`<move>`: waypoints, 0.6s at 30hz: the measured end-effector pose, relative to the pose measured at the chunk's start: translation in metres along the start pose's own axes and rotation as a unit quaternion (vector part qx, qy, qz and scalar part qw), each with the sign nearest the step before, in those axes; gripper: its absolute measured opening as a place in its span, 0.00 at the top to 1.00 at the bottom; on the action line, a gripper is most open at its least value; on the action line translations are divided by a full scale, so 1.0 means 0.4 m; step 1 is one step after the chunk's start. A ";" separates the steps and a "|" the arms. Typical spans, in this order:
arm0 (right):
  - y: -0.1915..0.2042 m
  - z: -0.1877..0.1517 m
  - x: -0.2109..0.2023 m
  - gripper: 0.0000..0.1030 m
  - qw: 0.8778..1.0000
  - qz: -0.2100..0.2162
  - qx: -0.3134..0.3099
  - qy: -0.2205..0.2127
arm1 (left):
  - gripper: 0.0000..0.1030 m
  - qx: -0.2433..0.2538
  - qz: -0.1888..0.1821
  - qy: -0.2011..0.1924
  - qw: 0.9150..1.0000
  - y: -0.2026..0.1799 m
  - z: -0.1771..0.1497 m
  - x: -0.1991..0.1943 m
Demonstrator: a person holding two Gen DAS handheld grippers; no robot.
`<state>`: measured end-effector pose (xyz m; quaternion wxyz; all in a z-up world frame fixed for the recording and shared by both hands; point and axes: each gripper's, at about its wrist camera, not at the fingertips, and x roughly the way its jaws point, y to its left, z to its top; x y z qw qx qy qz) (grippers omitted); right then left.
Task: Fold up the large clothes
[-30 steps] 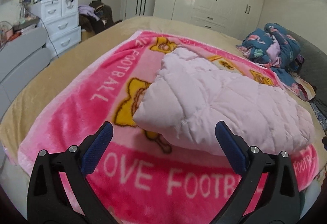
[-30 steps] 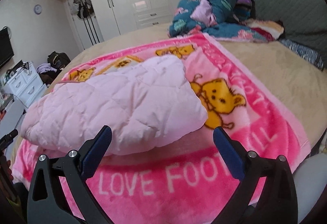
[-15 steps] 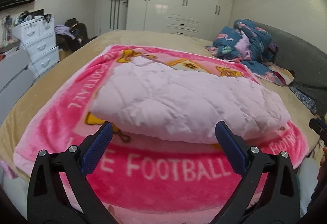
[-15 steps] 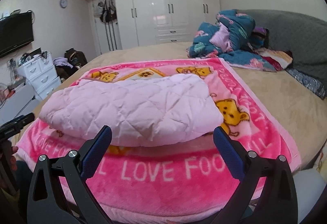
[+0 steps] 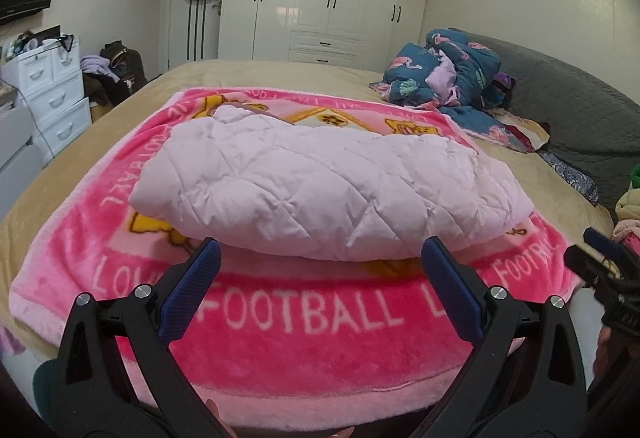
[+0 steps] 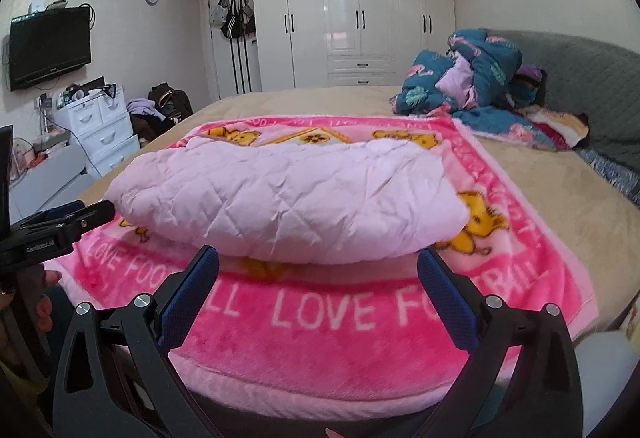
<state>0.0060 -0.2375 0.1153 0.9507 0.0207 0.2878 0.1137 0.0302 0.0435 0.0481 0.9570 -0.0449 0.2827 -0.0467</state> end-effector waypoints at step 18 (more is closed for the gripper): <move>0.018 -0.028 0.043 0.04 1.000 -0.004 0.000 0.025 | 0.09 0.017 0.012 0.022 1.000 -0.029 -0.040 0.016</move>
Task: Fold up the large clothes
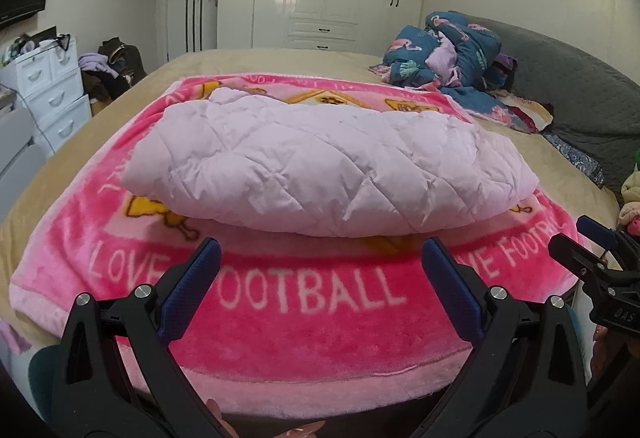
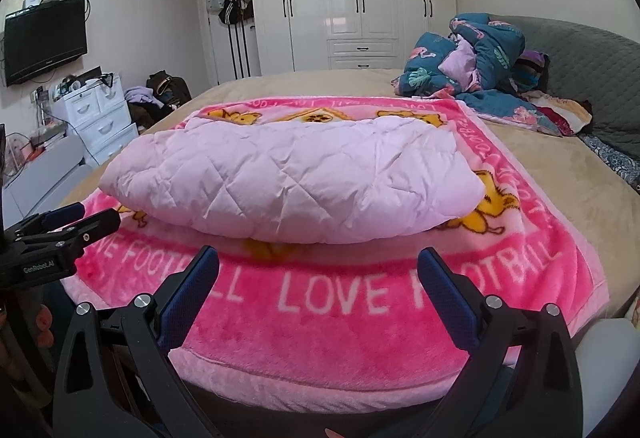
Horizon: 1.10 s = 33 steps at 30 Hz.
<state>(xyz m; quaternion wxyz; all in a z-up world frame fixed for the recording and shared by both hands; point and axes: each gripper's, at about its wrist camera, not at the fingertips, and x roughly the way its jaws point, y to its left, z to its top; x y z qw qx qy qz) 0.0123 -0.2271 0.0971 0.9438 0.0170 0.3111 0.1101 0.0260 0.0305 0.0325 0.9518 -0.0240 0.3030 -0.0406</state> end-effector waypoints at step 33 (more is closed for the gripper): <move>0.010 0.001 -0.005 0.04 1.000 0.001 -0.006 0.000 | 0.09 0.001 0.015 -0.002 1.000 0.012 0.001 -0.002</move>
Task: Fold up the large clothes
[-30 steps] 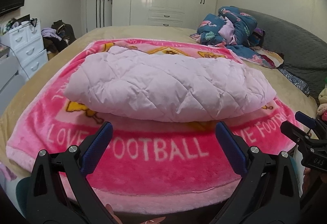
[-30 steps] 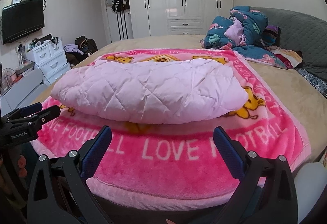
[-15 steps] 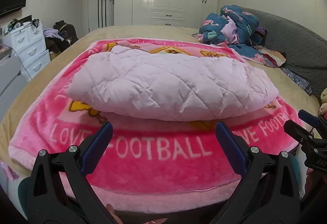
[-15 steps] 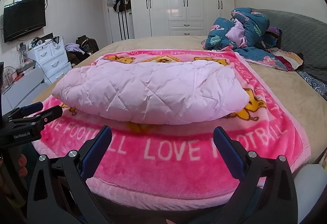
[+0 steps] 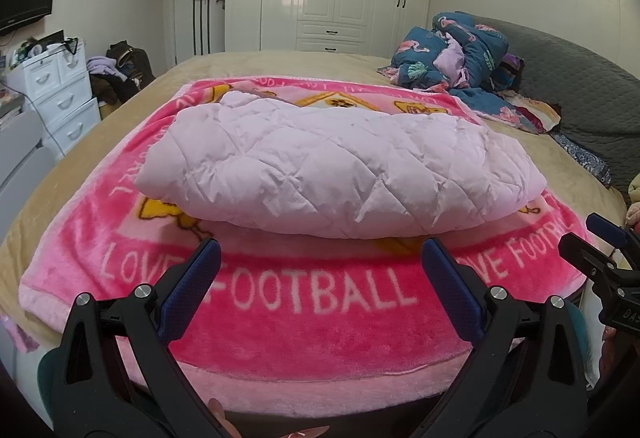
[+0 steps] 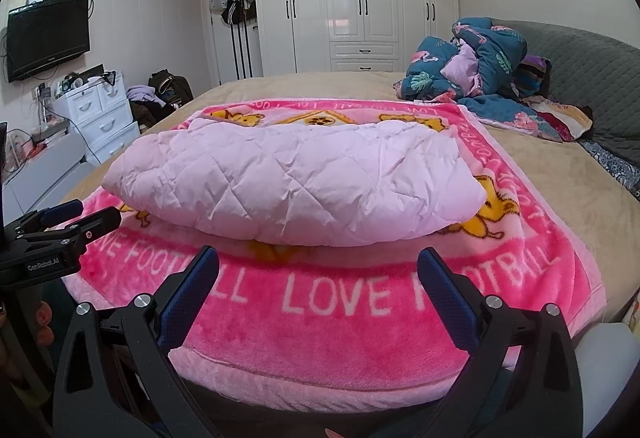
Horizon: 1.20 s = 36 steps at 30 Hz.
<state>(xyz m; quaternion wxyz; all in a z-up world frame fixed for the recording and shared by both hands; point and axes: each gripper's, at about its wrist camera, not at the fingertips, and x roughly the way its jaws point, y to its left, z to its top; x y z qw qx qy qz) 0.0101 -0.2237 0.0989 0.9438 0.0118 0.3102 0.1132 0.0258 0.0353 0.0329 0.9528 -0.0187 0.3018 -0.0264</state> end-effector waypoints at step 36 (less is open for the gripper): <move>0.004 0.001 -0.001 0.04 1.000 0.000 -0.002 0.000 | 0.09 0.004 0.005 0.000 1.000 -0.001 0.005 -0.005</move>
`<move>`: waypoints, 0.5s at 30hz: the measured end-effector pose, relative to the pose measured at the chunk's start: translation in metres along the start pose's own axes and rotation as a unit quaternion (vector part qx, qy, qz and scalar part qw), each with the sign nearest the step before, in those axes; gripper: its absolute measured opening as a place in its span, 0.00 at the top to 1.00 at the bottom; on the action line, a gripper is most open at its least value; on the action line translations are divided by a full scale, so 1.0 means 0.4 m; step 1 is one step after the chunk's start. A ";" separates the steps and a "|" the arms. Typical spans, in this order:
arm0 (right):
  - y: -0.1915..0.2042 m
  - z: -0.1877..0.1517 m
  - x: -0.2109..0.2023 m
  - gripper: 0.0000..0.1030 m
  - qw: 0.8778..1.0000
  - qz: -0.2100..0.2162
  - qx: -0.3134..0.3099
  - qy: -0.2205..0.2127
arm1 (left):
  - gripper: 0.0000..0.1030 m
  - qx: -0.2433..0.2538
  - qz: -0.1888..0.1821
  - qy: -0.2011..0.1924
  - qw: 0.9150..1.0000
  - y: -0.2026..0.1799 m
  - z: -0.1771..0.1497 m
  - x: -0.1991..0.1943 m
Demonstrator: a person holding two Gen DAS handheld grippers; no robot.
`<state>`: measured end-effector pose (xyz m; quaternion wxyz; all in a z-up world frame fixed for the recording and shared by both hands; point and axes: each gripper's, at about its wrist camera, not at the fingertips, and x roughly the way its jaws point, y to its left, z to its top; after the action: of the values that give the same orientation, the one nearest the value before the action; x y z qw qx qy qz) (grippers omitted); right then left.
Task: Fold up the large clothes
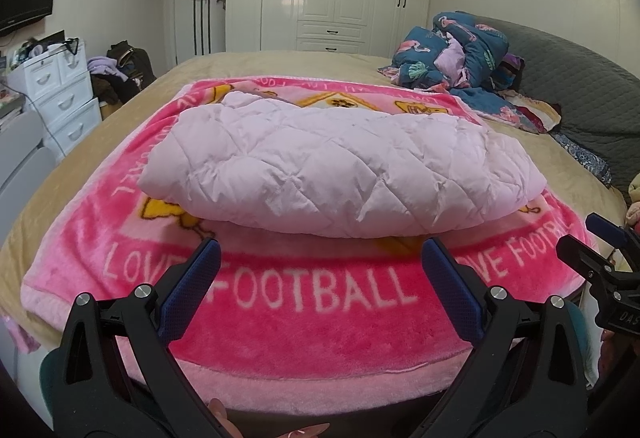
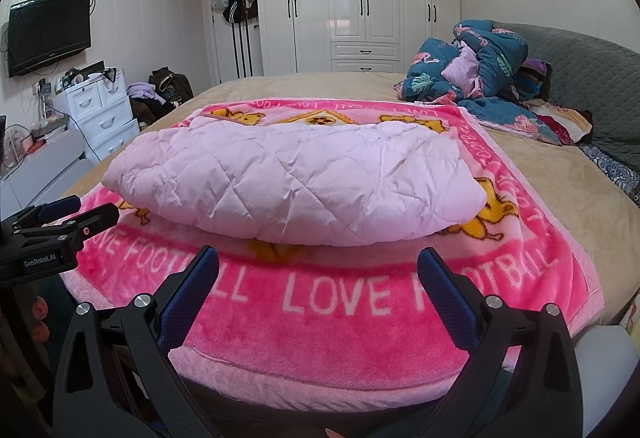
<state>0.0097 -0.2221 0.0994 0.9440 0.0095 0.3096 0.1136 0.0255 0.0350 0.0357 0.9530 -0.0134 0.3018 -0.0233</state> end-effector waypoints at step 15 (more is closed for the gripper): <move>-0.002 0.003 -0.001 0.04 1.000 0.000 -0.001 0.001 | 0.09 -0.001 0.000 -0.001 1.000 0.003 -0.005 0.000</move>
<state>0.0102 -0.2229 0.1006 0.9438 0.0085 0.3104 0.1136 0.0243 0.0362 0.0342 0.9533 -0.0142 0.3008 -0.0230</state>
